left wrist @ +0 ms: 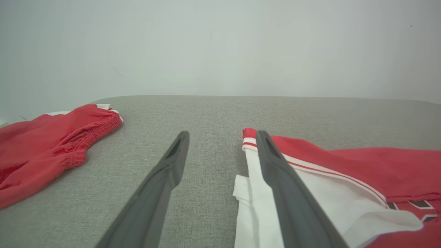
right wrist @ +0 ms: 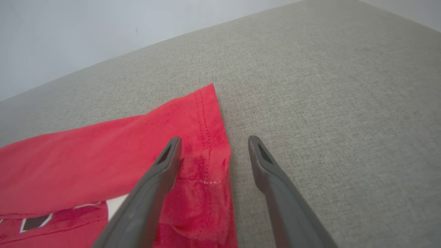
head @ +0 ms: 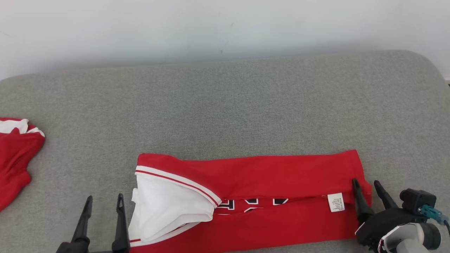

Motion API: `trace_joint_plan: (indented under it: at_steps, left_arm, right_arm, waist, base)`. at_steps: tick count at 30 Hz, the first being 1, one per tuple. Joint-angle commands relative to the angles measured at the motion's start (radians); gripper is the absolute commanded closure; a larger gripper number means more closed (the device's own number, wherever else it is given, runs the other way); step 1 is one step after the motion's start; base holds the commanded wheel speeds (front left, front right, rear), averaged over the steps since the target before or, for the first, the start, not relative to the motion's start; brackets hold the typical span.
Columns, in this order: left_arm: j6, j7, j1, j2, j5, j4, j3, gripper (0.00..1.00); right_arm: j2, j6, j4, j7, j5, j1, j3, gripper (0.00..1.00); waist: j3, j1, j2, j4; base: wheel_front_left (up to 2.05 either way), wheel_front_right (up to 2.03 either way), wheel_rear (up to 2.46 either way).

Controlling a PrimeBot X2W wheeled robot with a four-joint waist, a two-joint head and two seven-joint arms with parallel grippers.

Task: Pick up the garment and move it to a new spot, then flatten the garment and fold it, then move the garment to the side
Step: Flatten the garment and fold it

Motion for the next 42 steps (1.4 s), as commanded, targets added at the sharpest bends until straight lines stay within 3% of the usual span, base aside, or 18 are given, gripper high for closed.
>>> trace_joint_plan:
  at_steps: [1, 10, 11, 12, 13, 15, 17, 34, 42]
  left_arm:
    - [0.008, -0.003, 0.015, -0.009, 0.024, -0.009, 0.015, 0.00]
    - [0.001, -0.003, 0.056, -0.042, 0.049, 0.013, 0.068, 0.00]
    - [0.002, -0.003, 0.061, -0.043, 0.050, 0.018, 0.071, 0.00]
    - [0.001, -0.003, 0.065, -0.044, 0.049, 0.022, 0.072, 0.00]
    - [0.001, -0.003, 0.067, -0.045, 0.049, 0.021, 0.074, 0.00]
    - [0.001, -0.003, 0.068, -0.046, 0.047, 0.023, 0.073, 0.00]
    - [0.004, -0.003, 0.069, -0.046, 0.039, 0.024, 0.068, 0.00]
    - [0.026, -0.003, 0.069, -0.046, 0.034, 0.024, 0.051, 0.00]
    - [0.032, -0.003, 0.083, -0.046, 0.030, 0.021, 0.053, 0.00]
  right_arm:
    - [0.008, -0.003, 0.024, 0.004, -0.008, -0.009, -0.003, 0.00]
    - [0.037, -0.003, 0.131, 0.021, -0.020, -0.022, 0.028, 0.00]
    - [0.039, -0.003, 0.135, 0.022, -0.015, -0.022, 0.034, 0.07]
    - [0.040, -0.003, 0.138, 0.024, -0.011, -0.023, 0.041, 0.47]
    - [0.040, -0.003, 0.141, 0.025, -0.005, -0.025, 0.047, 0.67]
    - [0.039, -0.003, 0.147, 0.026, 0.000, -0.030, 0.057, 0.80]
    - [0.030, -0.003, 0.155, 0.026, 0.008, -0.041, 0.067, 1.00]
    - [-0.177, -0.003, 0.245, -0.043, 0.003, -0.140, -0.041, 1.00]
    - [-0.145, -0.003, 0.119, -0.049, -0.023, -0.133, 0.000, 1.00]
  waist:
    - [-0.006, 0.0000, 0.0001, 0.009]
    - [-0.018, 0.0000, 0.0001, 0.028]
    - [-0.019, 0.0000, 0.0001, 0.028]
    - [-0.020, 0.0000, 0.0001, 0.027]
    - [-0.021, 0.0000, 0.0001, 0.027]
    - [-0.023, 0.0000, 0.0001, 0.025]
    - [-0.026, 0.0000, 0.0001, 0.024]
    - [-0.053, 0.0000, 0.0001, 0.001]
    - [-0.057, 0.0000, 0.0001, -0.019]
  base:
    - [0.00, 0.00, 0.00]
    - [0.00, 0.00, 0.00]
    - [0.00, 0.00, 0.00]
    - [0.00, 0.00, 0.00]
    - [0.00, 0.00, 0.00]
    - [0.00, 0.00, 0.00]
    - [0.00, 0.00, 0.00]
    - [0.00, 0.00, 0.00]
    - [0.00, 0.00, 0.00]
